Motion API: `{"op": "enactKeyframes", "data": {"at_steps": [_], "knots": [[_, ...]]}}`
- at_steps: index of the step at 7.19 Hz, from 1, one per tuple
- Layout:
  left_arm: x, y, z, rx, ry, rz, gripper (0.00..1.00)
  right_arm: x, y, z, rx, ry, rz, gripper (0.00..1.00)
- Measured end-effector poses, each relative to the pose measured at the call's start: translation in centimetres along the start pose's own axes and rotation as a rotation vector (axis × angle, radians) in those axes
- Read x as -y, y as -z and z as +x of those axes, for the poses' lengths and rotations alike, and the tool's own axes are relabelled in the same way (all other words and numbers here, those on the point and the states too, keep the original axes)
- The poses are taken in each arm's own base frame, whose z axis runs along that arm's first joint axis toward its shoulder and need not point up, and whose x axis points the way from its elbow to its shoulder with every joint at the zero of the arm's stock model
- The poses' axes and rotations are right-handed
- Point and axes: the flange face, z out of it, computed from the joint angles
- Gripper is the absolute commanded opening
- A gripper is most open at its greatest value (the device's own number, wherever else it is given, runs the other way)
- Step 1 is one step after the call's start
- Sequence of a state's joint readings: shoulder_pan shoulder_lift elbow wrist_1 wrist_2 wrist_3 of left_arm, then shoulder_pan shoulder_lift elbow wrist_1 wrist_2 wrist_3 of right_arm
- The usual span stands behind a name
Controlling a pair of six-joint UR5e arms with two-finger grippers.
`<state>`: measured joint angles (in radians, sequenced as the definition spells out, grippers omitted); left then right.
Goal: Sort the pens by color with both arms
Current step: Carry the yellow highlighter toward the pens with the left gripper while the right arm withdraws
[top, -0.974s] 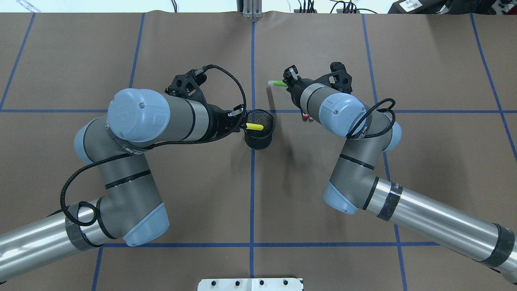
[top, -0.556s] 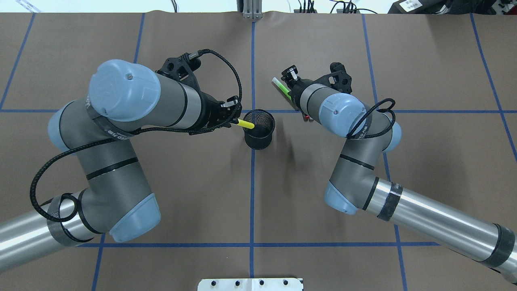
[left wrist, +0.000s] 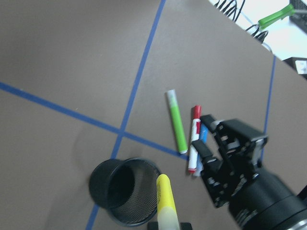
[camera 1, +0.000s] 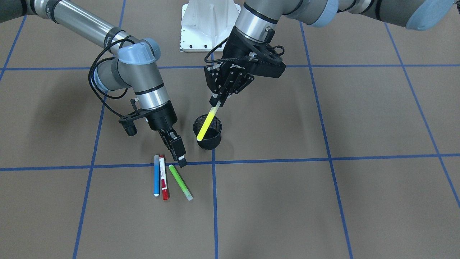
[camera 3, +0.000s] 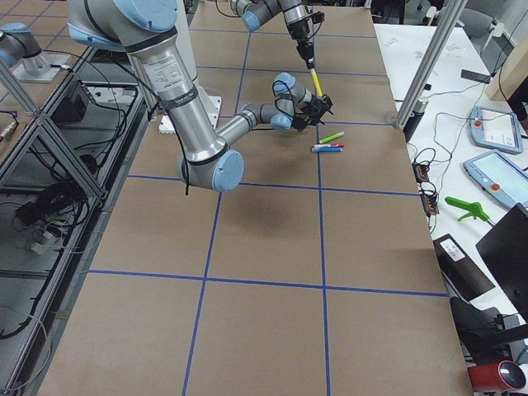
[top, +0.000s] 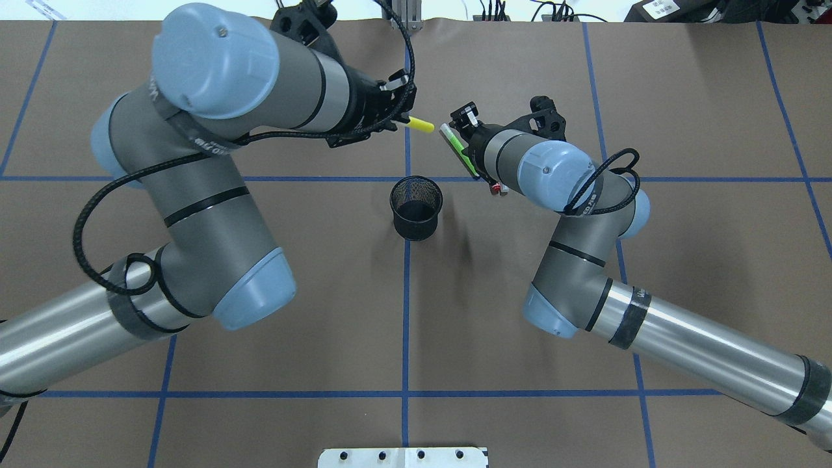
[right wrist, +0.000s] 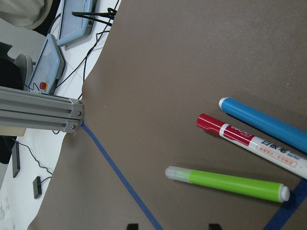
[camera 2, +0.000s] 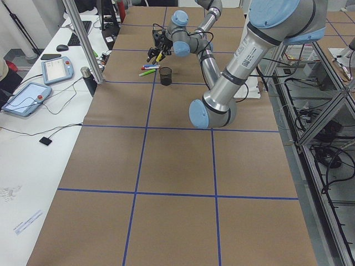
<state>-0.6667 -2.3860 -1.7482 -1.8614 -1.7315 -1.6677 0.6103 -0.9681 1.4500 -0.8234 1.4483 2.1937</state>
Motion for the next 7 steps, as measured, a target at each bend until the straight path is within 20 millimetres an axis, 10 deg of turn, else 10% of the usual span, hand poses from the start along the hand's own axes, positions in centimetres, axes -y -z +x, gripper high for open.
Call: {"op": "enactKeyframes", "data": {"at_steps": [3,7], "knots": [[1.8,-2.9,3.4,-0.043,0.004,0.144,0.09,10.5,1.7,-2.6,-0.096,-0.041,-0.077,0.75],[-1.1,-10.3,4.3,0.037,-0.027,0.327,0.08,23.2,3.6,2.6,-0.262,0.235,-0.111,1.0]]}}
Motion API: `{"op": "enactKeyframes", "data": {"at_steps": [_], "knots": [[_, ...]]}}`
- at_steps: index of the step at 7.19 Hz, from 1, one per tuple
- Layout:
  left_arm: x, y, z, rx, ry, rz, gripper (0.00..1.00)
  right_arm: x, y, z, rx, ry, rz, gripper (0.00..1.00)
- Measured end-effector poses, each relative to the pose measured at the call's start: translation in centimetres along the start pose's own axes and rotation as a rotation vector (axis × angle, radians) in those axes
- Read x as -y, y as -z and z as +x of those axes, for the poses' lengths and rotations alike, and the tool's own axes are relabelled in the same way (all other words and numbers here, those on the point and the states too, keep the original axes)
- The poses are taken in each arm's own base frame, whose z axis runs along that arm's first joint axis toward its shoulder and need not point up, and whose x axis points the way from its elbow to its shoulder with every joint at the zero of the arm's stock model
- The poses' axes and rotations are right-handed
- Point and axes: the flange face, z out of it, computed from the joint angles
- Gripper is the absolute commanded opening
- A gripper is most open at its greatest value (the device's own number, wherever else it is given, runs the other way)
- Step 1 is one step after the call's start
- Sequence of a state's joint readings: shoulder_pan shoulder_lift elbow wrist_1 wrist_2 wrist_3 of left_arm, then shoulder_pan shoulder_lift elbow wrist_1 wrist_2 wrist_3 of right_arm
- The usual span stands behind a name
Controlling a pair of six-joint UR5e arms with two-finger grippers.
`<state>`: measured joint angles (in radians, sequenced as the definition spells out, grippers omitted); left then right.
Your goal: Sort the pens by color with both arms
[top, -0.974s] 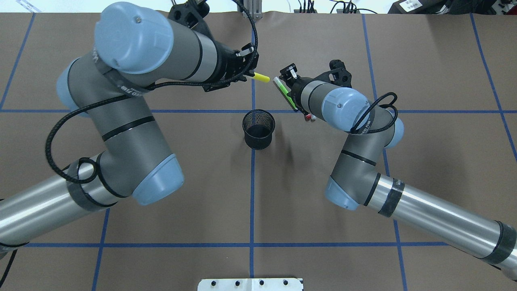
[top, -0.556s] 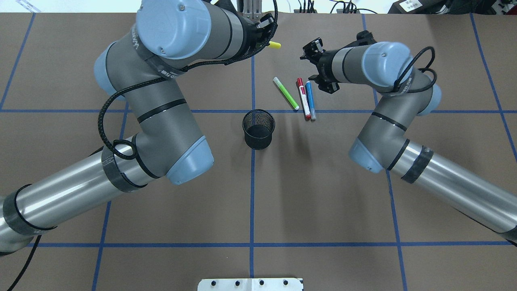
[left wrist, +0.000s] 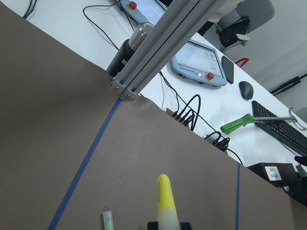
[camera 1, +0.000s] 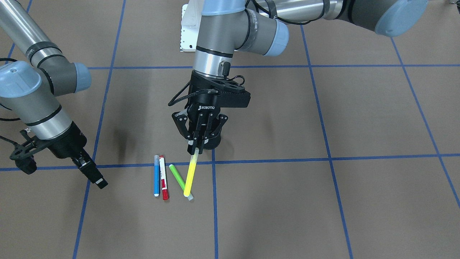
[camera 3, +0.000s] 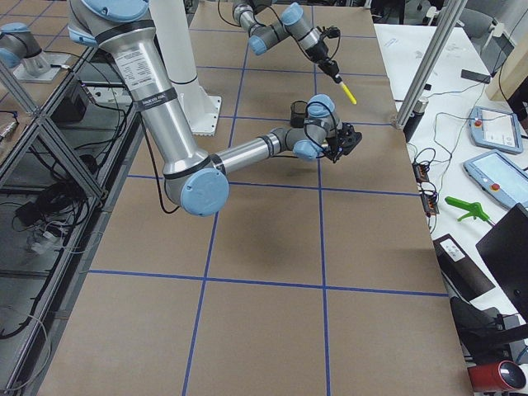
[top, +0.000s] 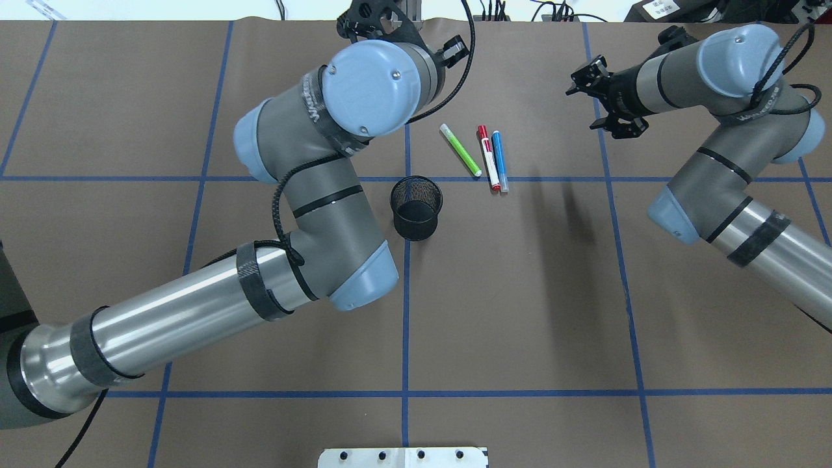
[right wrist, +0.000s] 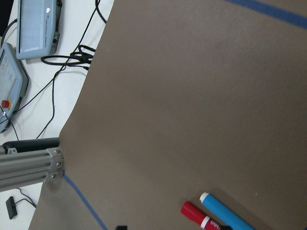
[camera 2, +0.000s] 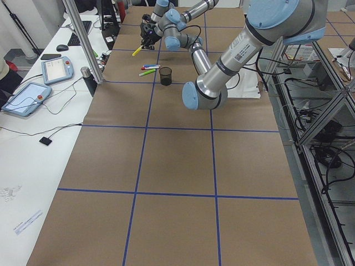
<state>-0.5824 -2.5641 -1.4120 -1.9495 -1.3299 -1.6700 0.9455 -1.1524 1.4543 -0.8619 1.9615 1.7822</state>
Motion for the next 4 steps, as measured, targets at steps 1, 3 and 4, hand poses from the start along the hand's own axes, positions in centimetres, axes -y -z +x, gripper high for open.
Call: {"op": "enactKeyframes", "data": {"at_steps": [1,3,4], "knots": [[-2.2,-1.1,-0.4,0.021,-0.02,0.027,0.07,2.3,0.4,1.7,-0.087,0.08,-0.026,1.0],[-6.0,-2.7,-1.5,0.052,-0.06,0.074,0.06,5.2,1.9,3.0,-0.259,0.211,-0.077,1.0],[-7.2,-3.4,-1.8,0.064,-0.076,0.098,0.06,5.5,3.4,2.6,-0.322,0.275,-0.094,1.0]]}}
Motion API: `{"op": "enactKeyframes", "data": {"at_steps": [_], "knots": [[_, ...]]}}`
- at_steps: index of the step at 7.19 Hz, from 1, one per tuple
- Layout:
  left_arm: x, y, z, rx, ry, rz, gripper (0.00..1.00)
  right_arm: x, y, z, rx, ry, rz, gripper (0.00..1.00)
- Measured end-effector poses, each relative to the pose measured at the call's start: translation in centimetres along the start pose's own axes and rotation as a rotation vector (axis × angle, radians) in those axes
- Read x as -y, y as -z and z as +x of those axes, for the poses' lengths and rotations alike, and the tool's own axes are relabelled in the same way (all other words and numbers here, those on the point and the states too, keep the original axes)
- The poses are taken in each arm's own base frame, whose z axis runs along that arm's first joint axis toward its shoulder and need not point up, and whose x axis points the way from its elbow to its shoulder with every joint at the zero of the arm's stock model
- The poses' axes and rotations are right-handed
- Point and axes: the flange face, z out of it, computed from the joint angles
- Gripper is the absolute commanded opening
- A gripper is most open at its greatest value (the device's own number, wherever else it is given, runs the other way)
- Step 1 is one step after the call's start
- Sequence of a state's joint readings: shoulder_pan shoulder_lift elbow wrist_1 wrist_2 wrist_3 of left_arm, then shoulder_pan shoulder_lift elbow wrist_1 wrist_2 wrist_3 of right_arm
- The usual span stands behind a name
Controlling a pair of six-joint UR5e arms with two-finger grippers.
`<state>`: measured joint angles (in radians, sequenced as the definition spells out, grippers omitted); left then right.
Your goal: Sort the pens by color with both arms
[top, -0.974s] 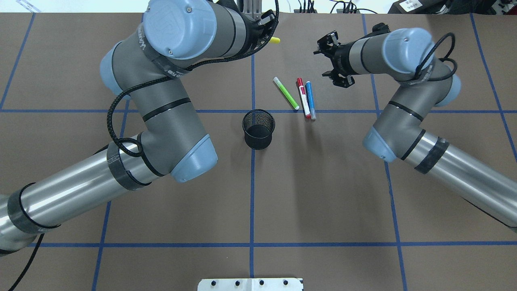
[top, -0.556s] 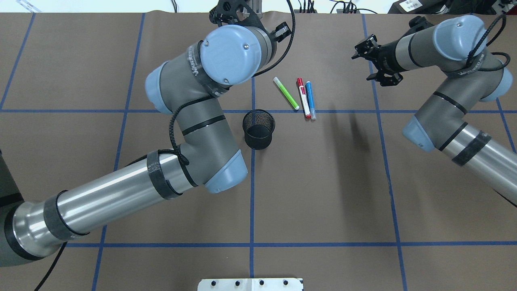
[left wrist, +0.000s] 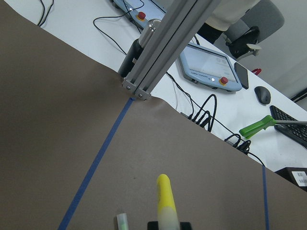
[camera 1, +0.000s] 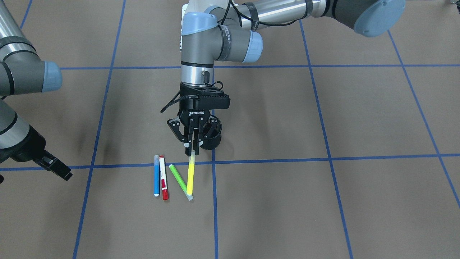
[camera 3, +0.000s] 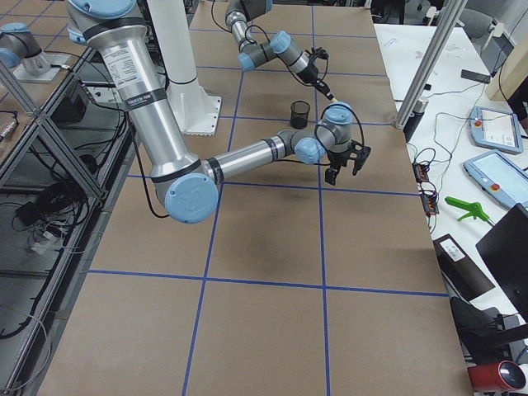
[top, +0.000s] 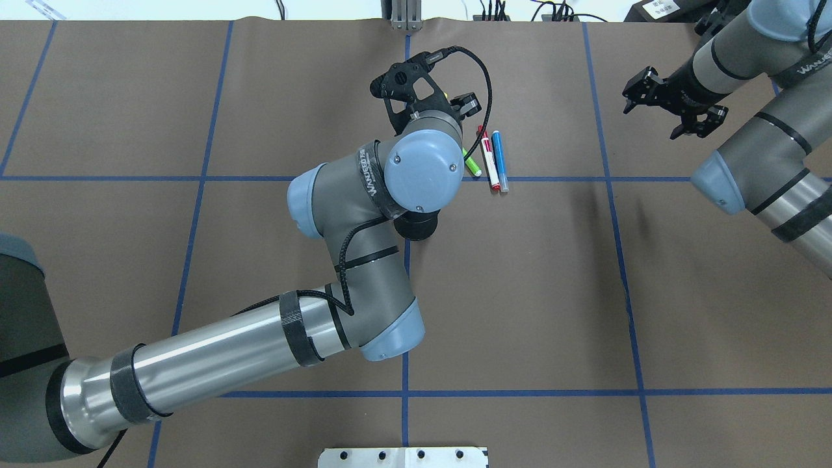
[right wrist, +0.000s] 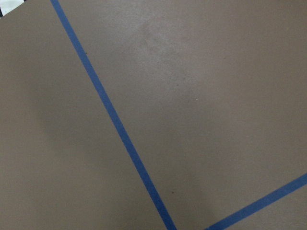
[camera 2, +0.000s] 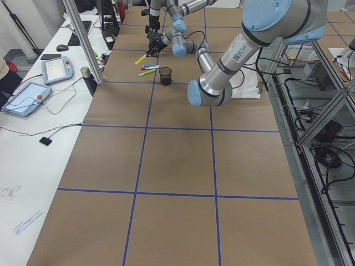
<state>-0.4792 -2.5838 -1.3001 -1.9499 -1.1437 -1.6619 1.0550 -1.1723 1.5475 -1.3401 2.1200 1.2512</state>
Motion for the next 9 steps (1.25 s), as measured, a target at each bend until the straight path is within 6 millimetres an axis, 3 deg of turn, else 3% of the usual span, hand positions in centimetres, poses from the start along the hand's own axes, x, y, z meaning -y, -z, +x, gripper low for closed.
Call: {"op": "enactKeyframes", "data": {"at_steps": [2,3,4,5,6,7,9], "knots": [[-1.0,-0.9,-0.1,0.018,-0.018,0.031,0.07,-1.4,3.7,-0.1,-0.097,0.155,-0.022,1.0],[-1.2,-1.4,-0.4,0.028,-0.029,0.047,0.18,-2.3,5.4,0.1,-0.132,0.228,-0.025,1.0],[-1.3,-1.7,-0.6,0.035,-0.041,0.059,0.41,-3.1,6.7,0.0,-0.149,0.265,-0.024,1.0],[-1.3,-1.7,-0.3,0.034,-0.048,0.064,0.75,-3.5,7.5,-0.2,-0.152,0.281,-0.022,1.0],[-1.2,-1.6,0.2,0.029,-0.052,0.066,0.93,-3.8,7.9,-0.4,-0.15,0.286,-0.019,1.0],[-1.2,-1.4,0.6,0.026,-0.061,0.067,0.99,-3.9,8.2,-0.6,-0.146,0.289,-0.016,1.0],[-1.0,-1.2,0.9,0.021,-0.087,0.077,0.99,-4.1,8.5,-0.9,-0.141,0.292,-0.013,1.0]]}}
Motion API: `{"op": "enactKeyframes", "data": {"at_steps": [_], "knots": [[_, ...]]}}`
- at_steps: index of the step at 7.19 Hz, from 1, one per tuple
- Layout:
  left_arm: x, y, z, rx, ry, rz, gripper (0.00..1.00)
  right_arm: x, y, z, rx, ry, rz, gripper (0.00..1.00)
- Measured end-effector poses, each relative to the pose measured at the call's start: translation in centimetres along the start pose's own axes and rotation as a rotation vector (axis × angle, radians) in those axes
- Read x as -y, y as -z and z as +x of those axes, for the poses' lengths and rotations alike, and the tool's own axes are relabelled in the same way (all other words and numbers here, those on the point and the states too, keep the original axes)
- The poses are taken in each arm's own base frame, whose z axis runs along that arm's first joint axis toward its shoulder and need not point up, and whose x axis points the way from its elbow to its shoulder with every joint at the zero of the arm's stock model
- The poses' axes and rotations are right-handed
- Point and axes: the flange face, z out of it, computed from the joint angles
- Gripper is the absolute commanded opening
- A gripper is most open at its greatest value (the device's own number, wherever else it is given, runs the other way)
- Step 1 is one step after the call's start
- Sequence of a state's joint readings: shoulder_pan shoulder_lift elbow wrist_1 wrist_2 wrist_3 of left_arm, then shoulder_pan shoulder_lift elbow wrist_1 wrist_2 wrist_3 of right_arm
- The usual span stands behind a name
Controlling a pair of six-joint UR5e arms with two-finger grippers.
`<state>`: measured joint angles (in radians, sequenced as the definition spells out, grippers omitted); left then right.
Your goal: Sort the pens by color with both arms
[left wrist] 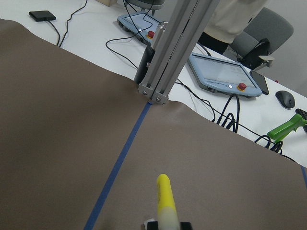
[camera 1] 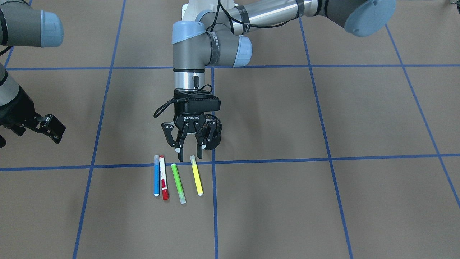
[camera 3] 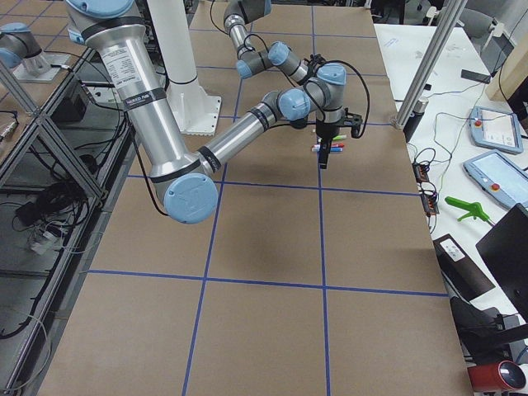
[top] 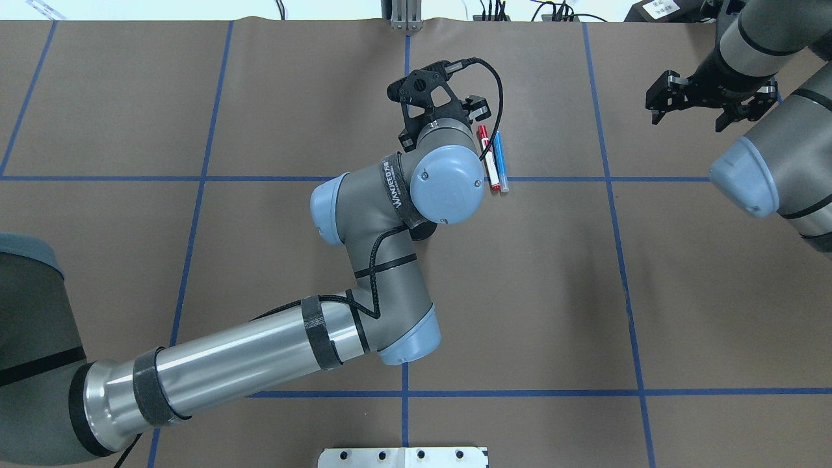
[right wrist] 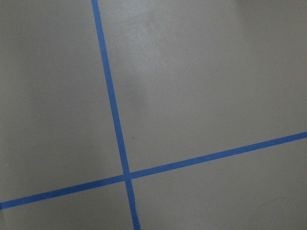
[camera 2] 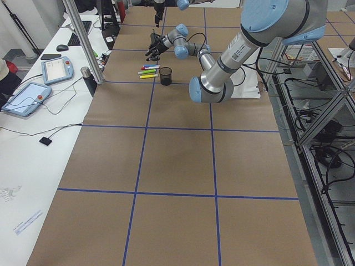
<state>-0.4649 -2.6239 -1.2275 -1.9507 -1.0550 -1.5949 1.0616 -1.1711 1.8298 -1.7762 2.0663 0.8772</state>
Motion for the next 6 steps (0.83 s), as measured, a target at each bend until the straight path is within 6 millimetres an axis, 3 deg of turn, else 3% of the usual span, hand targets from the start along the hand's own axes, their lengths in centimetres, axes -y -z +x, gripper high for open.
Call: {"op": "enactKeyframes", "data": {"at_steps": [1,3,4,6], "knots": [[0.4,0.4,0.4,-0.01,-0.02,0.003,0.99,0.0,0.1,0.0,0.001,0.0,0.001,1.0],[3.7,3.2,1.6,-0.073,-0.088,-0.002,0.99,-0.1,0.3,-0.2,0.007,-0.001,0.001,1.0],[5.5,4.3,0.6,-0.094,-0.109,-0.043,0.99,-0.3,0.7,-0.3,0.011,-0.003,-0.001,1.0],[11.3,5.1,-5.5,-0.05,-0.16,-0.209,0.99,-0.9,2.1,-0.7,0.048,-0.032,-0.028,1.0]]}}
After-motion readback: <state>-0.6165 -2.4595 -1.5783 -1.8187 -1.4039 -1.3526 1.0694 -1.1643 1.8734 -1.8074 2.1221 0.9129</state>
